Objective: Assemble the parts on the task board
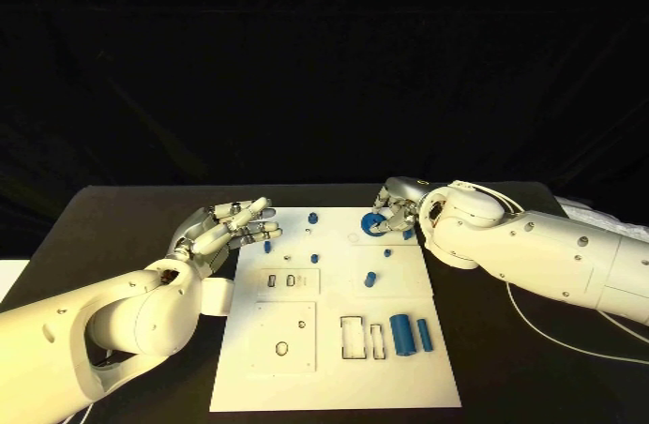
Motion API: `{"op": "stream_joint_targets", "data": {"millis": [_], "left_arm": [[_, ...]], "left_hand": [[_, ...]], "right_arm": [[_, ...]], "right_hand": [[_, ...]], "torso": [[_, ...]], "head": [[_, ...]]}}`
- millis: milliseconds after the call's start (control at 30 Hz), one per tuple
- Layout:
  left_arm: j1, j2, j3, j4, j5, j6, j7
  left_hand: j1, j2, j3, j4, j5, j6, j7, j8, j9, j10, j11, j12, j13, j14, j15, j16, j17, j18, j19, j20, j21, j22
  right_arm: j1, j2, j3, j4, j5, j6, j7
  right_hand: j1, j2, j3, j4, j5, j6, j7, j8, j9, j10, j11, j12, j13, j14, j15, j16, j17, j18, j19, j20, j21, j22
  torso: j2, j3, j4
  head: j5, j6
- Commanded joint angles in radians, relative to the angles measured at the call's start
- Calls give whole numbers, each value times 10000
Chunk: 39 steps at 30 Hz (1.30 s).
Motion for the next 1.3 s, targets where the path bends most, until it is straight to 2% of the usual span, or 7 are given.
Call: {"op": "stream_joint_targets", "data": {"millis": [33, 533, 667, 833, 1067, 1300], "left_arm": [[14, 22, 8, 15, 9, 210, 42], [13, 15, 8, 13, 9, 223, 22], [13, 13, 8, 12, 9, 224, 22], [13, 13, 8, 16, 9, 225, 23], [13, 18, 8, 22, 9, 236, 24], [12, 22, 8, 18, 9, 234, 26]], "left_hand": [[48, 85, -1, -46, -44, -41, -2, -66, -7, -35, 3, -33, -12, -29, 19, -51, 9, 31, -7, 88, -46, -7], [48, 85, -1, -46, -44, -41, -2, -66, -7, -35, 3, -33, -12, -29, 19, -51, 9, 31, -7, 88, -46, -7], [48, 85, -1, -46, -44, -41, -2, -66, -7, -35, 3, -33, -12, -29, 19, -51, 9, 31, -7, 88, -46, -7], [48, 85, -1, -46, -44, -41, -2, -66, -7, -35, 3, -33, -12, -29, 19, -51, 9, 31, -7, 88, -46, -7], [63, 95, -4, -71, -43, -44, -4, -70, -5, -43, 2, -32, -12, -28, 19, -62, 17, 32, -5, 90, -55, -10], [63, 95, -4, -71, -43, -44, -4, -70, -5, -43, 2, -32, -12, -28, 19, -62, 17, 32, -5, 90, -55, -10]], "right_arm": [[-17, 29, -12, -49, -3, 335, -132], [-56, 122, -30, -261, -358, 717, -104], [-91, 133, -37, -212, -571, 690, -27], [-151, 133, -44, 20, -1093, 52, 105], [-244, 150, -46, 465, -2054, -1295, 27], [-265, 282, -45, 794, -2299, -1845, -35]], "right_hand": [[-30, 99, 63, 9, 56, 64, -26, 22, 13, 93, -13, 35, 985, 799, 62, 59, 1441, -139, 21, 39, 52, 9], [137, 214, 167, -193, 79, 197, -37, 51, 18, 106, -27, 101, 1083, 808, 49, 86, 1509, -152, 38, 29, 91, 82], [312, 300, 287, -374, 22, 446, -87, 149, 55, 156, -67, 201, 1188, 812, 17, 97, 1540, -155, 41, 9, 107, 111], [473, 489, 550, -552, -311, 905, -243, 329, 137, 267, -199, 387, 1364, 824, -76, 124, 1612, -175, 82, -60, 161, 221], [578, 746, 963, -719, -205, 1255, -404, 412, 194, 459, -345, 696, 1629, 835, -207, 143, 1664, -225, 191, -179, 280, 467], [451, 774, 1160, -751, -20, 1312, -427, 370, 194, 475, -372, 702, 1651, 838, -239, 145, 1675, -243, 228, -227, 320, 548]], "torso": [[1, -2, -2], [1, 4, 8], [-4, 2, 3], [-2, 1, -11], [-7, -11, 18], [-3, -8, 20]], "head": [[-8, -15], [-8, -57], [6, -73], [15, -75], [-11, -51], [21, -16]]}}
